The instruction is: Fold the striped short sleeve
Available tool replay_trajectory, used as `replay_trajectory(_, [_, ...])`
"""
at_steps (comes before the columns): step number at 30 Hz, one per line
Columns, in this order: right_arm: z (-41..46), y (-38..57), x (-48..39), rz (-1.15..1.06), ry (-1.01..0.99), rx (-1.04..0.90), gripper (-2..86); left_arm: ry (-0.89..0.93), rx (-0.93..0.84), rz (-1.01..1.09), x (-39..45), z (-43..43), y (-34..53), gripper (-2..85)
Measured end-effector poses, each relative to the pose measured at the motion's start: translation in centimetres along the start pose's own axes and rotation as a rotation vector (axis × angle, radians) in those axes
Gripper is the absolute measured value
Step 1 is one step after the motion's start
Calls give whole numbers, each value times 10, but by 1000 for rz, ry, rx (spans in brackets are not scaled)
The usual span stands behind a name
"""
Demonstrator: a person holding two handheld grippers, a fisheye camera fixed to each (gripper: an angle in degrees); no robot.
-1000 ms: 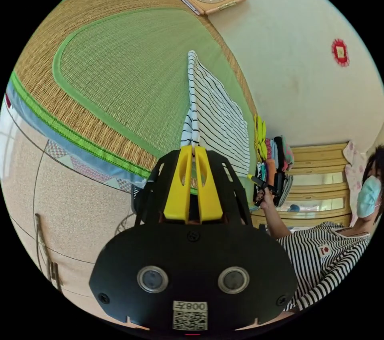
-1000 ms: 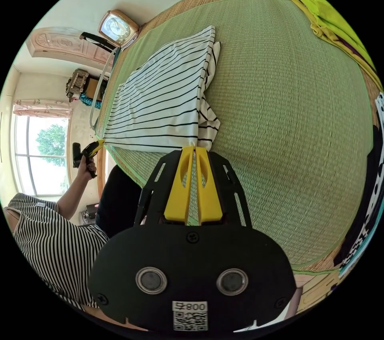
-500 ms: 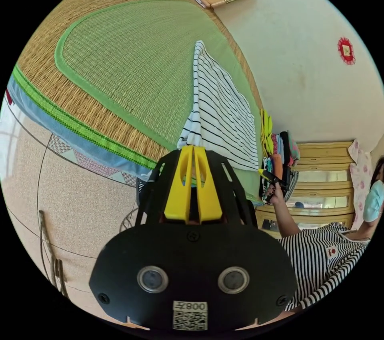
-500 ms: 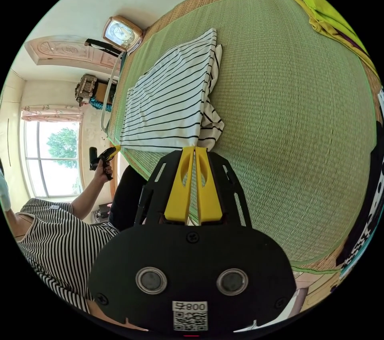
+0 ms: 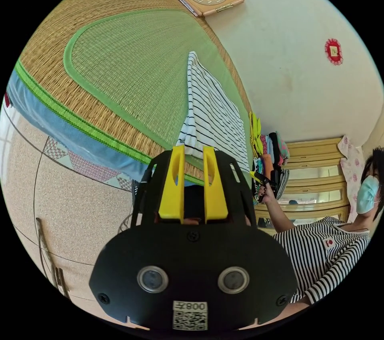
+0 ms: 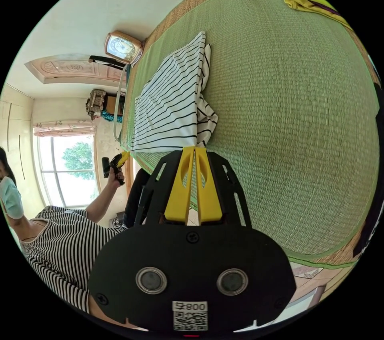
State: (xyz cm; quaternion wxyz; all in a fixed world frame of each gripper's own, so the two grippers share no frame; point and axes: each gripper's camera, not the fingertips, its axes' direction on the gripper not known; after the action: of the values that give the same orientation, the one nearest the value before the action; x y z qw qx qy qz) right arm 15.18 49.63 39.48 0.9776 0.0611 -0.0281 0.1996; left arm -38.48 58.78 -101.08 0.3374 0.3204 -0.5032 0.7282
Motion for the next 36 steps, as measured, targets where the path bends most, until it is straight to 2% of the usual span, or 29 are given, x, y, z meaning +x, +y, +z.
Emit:
replay_trajectory(5, [2,-5,-5,-11,19,-28,0,-88,-79,-11,3,27,-9,25])
replay_trajectory(8, [-3,-5,-9,-22,26,-37,1,-77,-71,-11,5,30,-10,10])
replay_trajectory(15, [-21,5,-27,-69,9,-41,1,-88,-22,39,15,25,-5,16])
replay_trajectory(20, [-23,6,-28,-61,13,-45,1,-112,-93,70,21,62,-10,64])
replay_trajectory(25, [-22,6,-29,-49,22,-58,1,-199,-154,86,31,92,-17,22])
replay_trajectory(31, [-39,18,-40,-92,-3,-65,1,-161,-88,112,44,86,-10,7])
replay_trajectory(36, [-27,42,-28,-60,6,-121,1,-188,-117,55,36,111,2,10])
